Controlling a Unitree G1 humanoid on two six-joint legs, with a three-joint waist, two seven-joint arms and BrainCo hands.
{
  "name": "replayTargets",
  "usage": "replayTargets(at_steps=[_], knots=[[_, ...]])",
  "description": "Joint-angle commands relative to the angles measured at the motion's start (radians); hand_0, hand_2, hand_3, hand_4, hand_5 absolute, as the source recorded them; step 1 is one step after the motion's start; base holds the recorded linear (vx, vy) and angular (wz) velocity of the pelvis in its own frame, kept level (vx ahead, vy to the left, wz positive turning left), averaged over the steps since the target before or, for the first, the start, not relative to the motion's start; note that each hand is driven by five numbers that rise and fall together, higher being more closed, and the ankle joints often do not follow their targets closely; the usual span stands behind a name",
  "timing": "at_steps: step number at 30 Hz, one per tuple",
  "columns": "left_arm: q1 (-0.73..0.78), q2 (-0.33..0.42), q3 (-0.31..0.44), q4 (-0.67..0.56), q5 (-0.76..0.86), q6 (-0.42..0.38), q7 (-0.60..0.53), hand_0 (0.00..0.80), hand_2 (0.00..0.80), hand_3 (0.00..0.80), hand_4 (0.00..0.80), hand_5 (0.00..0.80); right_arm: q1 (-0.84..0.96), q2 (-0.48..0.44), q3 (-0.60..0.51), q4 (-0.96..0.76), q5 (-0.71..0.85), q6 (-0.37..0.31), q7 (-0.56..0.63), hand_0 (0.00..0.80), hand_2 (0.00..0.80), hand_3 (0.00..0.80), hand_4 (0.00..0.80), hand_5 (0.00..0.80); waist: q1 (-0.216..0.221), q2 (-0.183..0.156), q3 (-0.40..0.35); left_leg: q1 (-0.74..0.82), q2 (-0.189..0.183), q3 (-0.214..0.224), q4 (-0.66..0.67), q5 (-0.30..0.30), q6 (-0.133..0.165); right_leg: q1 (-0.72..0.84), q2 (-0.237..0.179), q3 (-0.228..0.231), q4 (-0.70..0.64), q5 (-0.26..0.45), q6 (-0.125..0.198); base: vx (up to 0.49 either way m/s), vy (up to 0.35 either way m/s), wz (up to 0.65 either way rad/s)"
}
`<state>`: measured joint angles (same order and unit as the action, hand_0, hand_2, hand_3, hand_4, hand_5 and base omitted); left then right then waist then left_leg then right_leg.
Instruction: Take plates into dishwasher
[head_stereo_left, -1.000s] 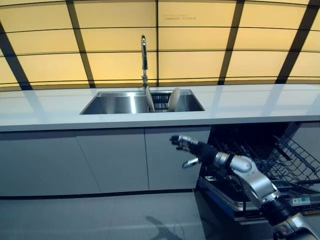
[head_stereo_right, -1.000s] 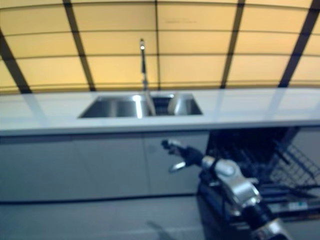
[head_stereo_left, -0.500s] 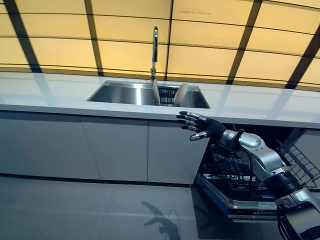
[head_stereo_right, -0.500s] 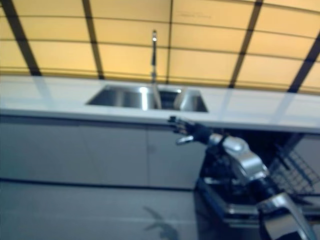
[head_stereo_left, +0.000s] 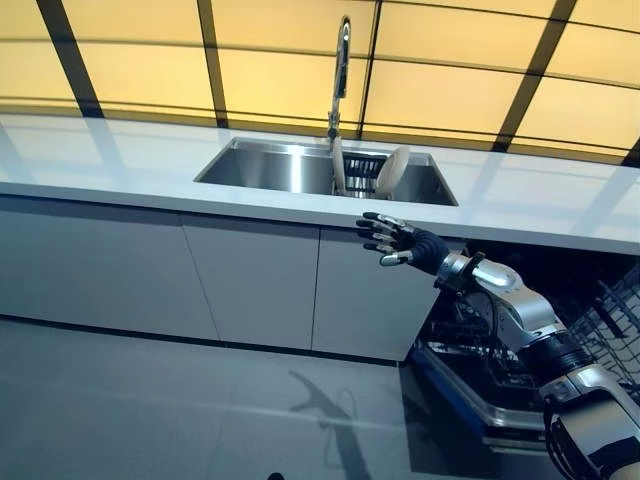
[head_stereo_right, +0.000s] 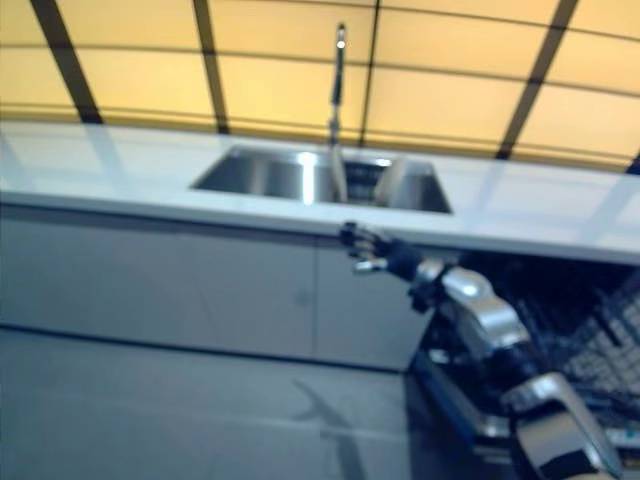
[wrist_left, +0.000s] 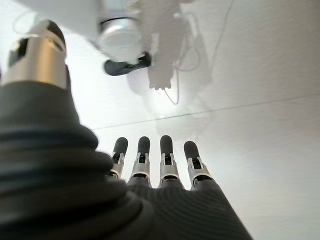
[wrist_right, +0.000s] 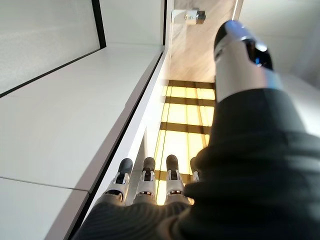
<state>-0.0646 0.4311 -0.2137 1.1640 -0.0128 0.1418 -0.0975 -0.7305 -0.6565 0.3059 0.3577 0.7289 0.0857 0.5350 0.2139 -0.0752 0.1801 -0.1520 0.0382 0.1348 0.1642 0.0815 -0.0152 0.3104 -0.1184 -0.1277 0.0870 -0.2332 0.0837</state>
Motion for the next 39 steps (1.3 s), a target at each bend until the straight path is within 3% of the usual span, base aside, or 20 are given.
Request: replayTargets(at_steps=[1, 8, 11, 14, 15, 17, 18, 20, 22, 23, 25, 27, 30, 31, 32, 34, 39], knots=[[0.023, 0.019, -0.032, 0.024, 0.046, 0.003, -0.021, 0.0, 0.0, 0.0, 0.0, 0.0, 0.004, -0.03, -0.083, -0.041, 0.055, -0.068, -0.016, 0.0, 0.0, 0.0, 0.0, 0.0, 0.017, 0.005, -0.067, -0.134, 0.088, -0.033, -0.012, 0.082, -0.062, 0.034, -0.078, -0.037, -0.016, 0.112, 0.048, 0.151, 0.03, -0.06], [0.014, 0.01, -0.02, 0.066, 0.044, 0.008, -0.021, 0.0, 0.0, 0.0, 0.0, 0.0, -0.001, -0.045, -0.128, -0.037, 0.085, -0.098, -0.054, 0.0, 0.0, 0.0, 0.0, 0.0, -0.001, -0.013, -0.094, -0.129, 0.06, -0.033, 0.03, 0.021, -0.036, 0.029, -0.117, -0.01, -0.018, 0.145, 0.077, 0.127, 0.087, -0.16], [0.002, 0.007, -0.015, 0.086, 0.05, 0.001, -0.016, 0.0, 0.0, 0.0, 0.0, 0.0, 0.015, -0.043, -0.162, -0.039, 0.086, -0.113, -0.076, 0.0, 0.0, 0.0, 0.0, 0.0, -0.012, -0.024, -0.103, -0.14, 0.032, -0.017, 0.064, -0.016, -0.01, 0.012, -0.156, 0.01, 0.065, 0.234, 0.085, 0.09, 0.103, -0.02], [-0.012, 0.01, -0.019, 0.109, 0.061, -0.011, -0.006, 0.0, 0.0, 0.0, 0.0, 0.0, 0.066, -0.045, -0.209, -0.034, 0.076, -0.138, -0.096, 0.0, 0.0, 0.0, 0.0, 0.0, -0.033, -0.012, -0.118, -0.087, -0.009, -0.032, 0.023, -0.034, 0.036, -0.048, -0.204, 0.055, 0.284, 0.421, 0.091, 0.194, 0.177, 0.18], [-0.015, 0.015, -0.023, 0.119, 0.077, -0.016, -0.004, 0.0, 0.0, 0.0, 0.0, 0.0, 0.102, -0.042, -0.231, -0.05, 0.066, -0.142, -0.108, 0.0, 0.0, 0.0, 0.0, 0.0, -0.058, -0.002, -0.116, -0.043, -0.026, -0.037, 0.006, -0.051, 0.054, -0.129, -0.198, 0.089, 0.423, 0.456, 0.095, 0.317, 0.259, 0.24], [-0.017, 0.016, -0.025, 0.126, 0.081, -0.003, 0.006, 0.0, 0.0, 0.0, 0.0, 0.0, 0.128, -0.039, -0.239, -0.057, 0.076, -0.146, -0.106, 0.0, 0.0, 0.0, 0.0, 0.0, -0.1, 0.027, -0.107, 0.038, -0.028, -0.048, -0.035, -0.058, 0.061, -0.278, -0.157, 0.113, 0.543, 0.47, 0.077, 0.372, 0.212, 0.34], [-0.019, 0.015, -0.029, 0.131, 0.074, 0.003, 0.017, 0.0, 0.0, 0.0, 0.0, 0.0, 0.13, -0.04, -0.232, -0.056, 0.077, -0.144, -0.109, 0.0, 0.0, 0.0, 0.0, 0.0, -0.129, 0.027, -0.095, 0.083, -0.042, -0.062, -0.057, -0.064, 0.062, -0.353, -0.103, 0.107, 0.508, 0.435, 0.064, 0.367, 0.068, 0.43], [-0.019, 0.014, -0.022, 0.12, 0.087, 0.021, 0.013, 0.0, 0.0, 0.0, 0.0, 0.0, 0.133, -0.056, -0.223, -0.063, 0.091, -0.131, -0.117, 0.0, 0.0, 0.0, 0.0, 0.0, -0.175, 0.03, -0.078, 0.163, -0.052, -0.091, -0.096, -0.074, 0.055, -0.451, -0.041, 0.078, 0.397, 0.38, 0.041, 0.416, -0.055, 0.33], [-0.019, 0.009, -0.018, 0.115, 0.095, 0.03, 0.02, 0.0, 0.0, 0.0, 0.0, 0.0, 0.133, -0.076, -0.229, -0.064, 0.098, -0.122, -0.116, 0.0, 0.0, 0.0, 0.0, 0.0, -0.216, 0.003, -0.061, 0.235, -0.084, -0.131, -0.113, -0.125, 0.049, -0.507, -0.024, 0.044, 0.157, 0.395, 0.051, 0.645, -0.281, 0.43], [-0.02, 0.0, -0.011, 0.134, 0.101, 0.021, 0.023, 0.0, 0.0, 0.0, 0.0, 0.0, 0.143, -0.091, -0.242, -0.068, 0.106, -0.12, -0.119, 0.0, 0.0, 0.0, 0.0, 0.0, -0.264, -0.015, -0.052, 0.302, -0.112, -0.188, -0.121, -0.178, 0.055, -0.566, -0.013, 0.072, -0.023, 0.469, 0.077, 0.695, -0.285, 0.61], [-0.019, -0.008, -0.012, 0.147, 0.091, 0.021, 0.025, 0.0, 0.0, 0.0, 0.0, 0.0, 0.144, -0.097, -0.251, -0.069, 0.109, -0.119, -0.117, 0.0, 0.0, 0.0, 0.0, 0.0, -0.289, -0.009, -0.046, 0.349, -0.108, -0.223, -0.121, -0.205, 0.055, -0.593, -0.002, 0.061, -0.135, 0.504, 0.087, 0.453, -0.152, 0.81], [-0.008, -0.017, -0.005, 0.152, 0.072, 0.011, 0.031, 0.0, 0.0, 0.0, 0.0, 0.0, 0.133, -0.107, -0.261, -0.084, 0.112, -0.108, -0.122, 0.0, 0.0, 0.0, 0.0, 0.0, -0.299, 0.015, -0.039, 0.393, -0.089, -0.254, -0.107, -0.25, 0.055, -0.614, 0.018, 0.029, -0.145, 0.494, 0.073, 0.305, -0.169, 0.47], [0.019, -0.037, 0.011, 0.164, 0.068, -0.015, 0.04, 0.0, 0.0, 0.0, 0.0, 0.0, 0.116, -0.091, -0.259, -0.093, 0.086, -0.089, -0.176, 0.0, 0.0, 0.0, 0.0, 0.0, -0.278, -0.011, -0.055, 0.385, -0.098, -0.234, -0.047, -0.309, 0.051, -0.542, 0.0, 0.036, -0.042, 0.457, 0.043, 0.259, -0.211, 0.21], [0.038, -0.046, 0.015, 0.156, 0.066, -0.035, 0.028, 0.0, 0.0, 0.0, 0.0, 0.0, 0.116, -0.078, -0.251, -0.082, 0.045, -0.071, -0.225, 0.0, 0.0, 0.0, 0.0, 0.0, -0.274, -0.006, -0.065, 0.401, -0.069, -0.208, -0.049, -0.306, 0.026, -0.524, -0.005, 0.027, 0.001, 0.436, 0.036, 0.227, -0.109, 0.26], [0.041, -0.047, 0.014, 0.155, 0.069, -0.039, 0.025, 0.0, 0.0, 0.0, 0.0, 0.0, 0.117, -0.077, -0.25, -0.08, 0.042, -0.072, -0.227, 0.0, 0.0, 0.0, 0.0, 0.0, -0.273, -0.004, -0.065, 0.404, -0.066, -0.205, -0.051, -0.306, 0.024, -0.522, -0.004, 0.026, 0.003, 0.434, 0.036, 0.254, -0.097, 0.31], [0.043, -0.057, -0.01, 0.128, 0.092, -0.059, 0.007, 0.0, 0.0, 0.0, 0.0, 0.0, 0.128, -0.068, -0.249, -0.073, 0.017, -0.1, -0.264, 0.0, 0.0, 0.0, 0.0, 0.0, -0.278, 0.004, -0.071, 0.423, -0.024, -0.17, -0.089, -0.286, 0.008, -0.502, -0.003, 0.019, 0.009, 0.408, 0.028, 0.189, -0.062, 0.05], [-0.008, -0.056, -0.045, 0.088, 0.069, -0.015, 0.026, 0.0, 0.0, 0.0, 0.0, 0.0, 0.122, -0.078, -0.267, -0.096, -0.066, -0.115, -0.38, 0.0, 0.0, 0.0, 0.0, 0.0, -0.289, 0.024, -0.055, 0.388, 0.007, -0.147, -0.138, -0.247, -0.015, -0.553, -0.016, -0.002, 0.056, 0.384, 0.043, 0.051, -0.063, 0.0]])
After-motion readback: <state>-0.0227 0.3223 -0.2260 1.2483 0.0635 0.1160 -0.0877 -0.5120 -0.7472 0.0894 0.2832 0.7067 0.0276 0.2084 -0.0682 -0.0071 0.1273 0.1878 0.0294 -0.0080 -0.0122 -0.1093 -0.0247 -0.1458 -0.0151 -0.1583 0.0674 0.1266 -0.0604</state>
